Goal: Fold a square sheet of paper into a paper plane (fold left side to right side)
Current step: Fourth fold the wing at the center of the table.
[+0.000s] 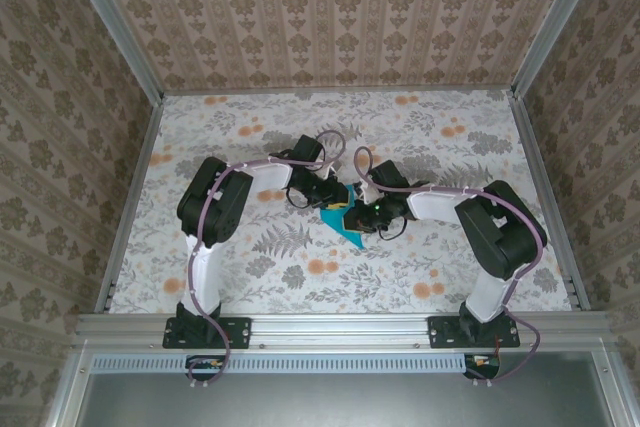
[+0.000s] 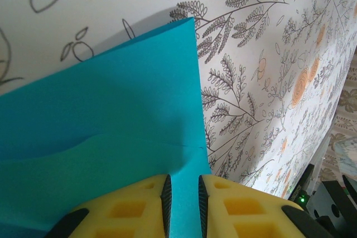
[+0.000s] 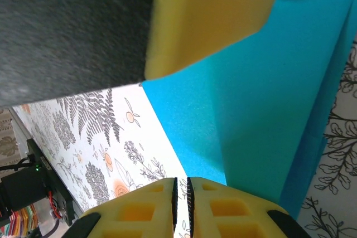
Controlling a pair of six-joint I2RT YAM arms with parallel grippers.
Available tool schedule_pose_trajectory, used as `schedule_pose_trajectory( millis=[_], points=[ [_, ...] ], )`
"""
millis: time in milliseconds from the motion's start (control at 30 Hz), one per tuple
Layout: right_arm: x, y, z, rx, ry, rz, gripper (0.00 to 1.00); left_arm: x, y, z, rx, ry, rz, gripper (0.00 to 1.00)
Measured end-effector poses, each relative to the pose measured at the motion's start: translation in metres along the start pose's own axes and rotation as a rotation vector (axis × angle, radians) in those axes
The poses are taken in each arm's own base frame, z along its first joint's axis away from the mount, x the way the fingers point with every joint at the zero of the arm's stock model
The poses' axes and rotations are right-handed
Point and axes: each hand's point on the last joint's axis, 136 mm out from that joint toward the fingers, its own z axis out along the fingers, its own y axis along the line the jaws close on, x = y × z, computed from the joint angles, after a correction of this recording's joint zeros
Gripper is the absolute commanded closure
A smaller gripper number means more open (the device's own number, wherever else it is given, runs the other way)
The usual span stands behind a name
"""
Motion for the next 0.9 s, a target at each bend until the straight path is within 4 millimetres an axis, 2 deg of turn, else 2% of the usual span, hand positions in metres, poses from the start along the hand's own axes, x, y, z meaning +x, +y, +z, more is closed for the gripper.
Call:
schedule_pose_trajectory(
  millis=[367, 900],
  points=[
    [0.010, -0.012, 0.003, 0.041, 0.025, 0.003, 0.84, 0.000, 0.000, 0.000, 0.000, 0.000, 0.004, 0.77],
    [0.021, -0.018, 0.003, 0.102, 0.066, -0.015, 0.83, -0.001, 0.001, -0.001, 0.000, -0.002, 0.005, 0.77]
  ],
)
